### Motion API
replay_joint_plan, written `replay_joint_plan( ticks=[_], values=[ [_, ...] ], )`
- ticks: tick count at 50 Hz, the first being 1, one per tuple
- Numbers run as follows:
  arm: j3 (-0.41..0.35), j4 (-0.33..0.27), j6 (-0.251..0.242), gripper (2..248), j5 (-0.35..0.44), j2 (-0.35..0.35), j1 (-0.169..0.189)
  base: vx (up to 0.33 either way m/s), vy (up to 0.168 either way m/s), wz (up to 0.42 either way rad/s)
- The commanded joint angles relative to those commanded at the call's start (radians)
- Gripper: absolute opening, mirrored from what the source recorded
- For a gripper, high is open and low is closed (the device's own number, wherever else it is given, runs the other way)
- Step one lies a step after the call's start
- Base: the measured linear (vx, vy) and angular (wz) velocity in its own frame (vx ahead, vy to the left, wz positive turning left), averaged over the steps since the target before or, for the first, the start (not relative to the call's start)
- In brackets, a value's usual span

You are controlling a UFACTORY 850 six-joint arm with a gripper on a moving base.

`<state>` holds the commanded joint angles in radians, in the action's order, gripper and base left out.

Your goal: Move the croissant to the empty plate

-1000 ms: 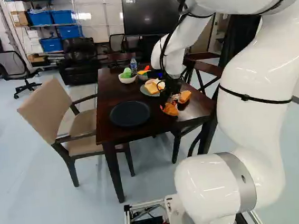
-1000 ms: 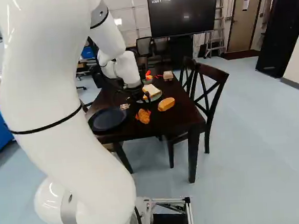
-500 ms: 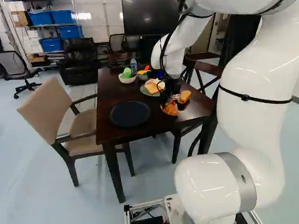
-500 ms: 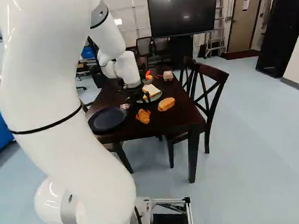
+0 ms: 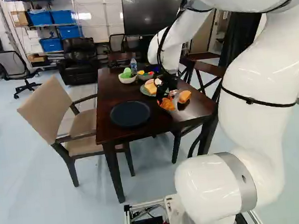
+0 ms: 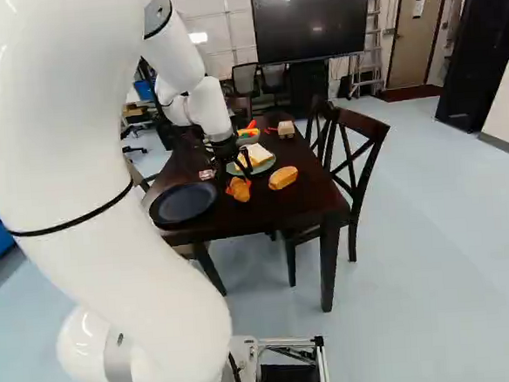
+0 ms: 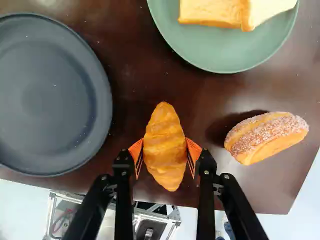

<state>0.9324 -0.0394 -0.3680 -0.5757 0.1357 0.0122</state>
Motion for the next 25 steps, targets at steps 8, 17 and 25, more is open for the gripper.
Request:
replay_joint_plan(
  ticks=[8,17,25],
  values=[
    [0.004,0.009,0.000,131,-0.001,-0.020,-0.032,0.000,0.000,0.000],
    [0.009,0.037,0.000,131,-0.006,-0.041,-0.068,0.000,0.000,0.000],
    [0.015,0.066,0.000,131,-0.011,-0.060,-0.099,0.000,0.000,0.000]
  ],
)
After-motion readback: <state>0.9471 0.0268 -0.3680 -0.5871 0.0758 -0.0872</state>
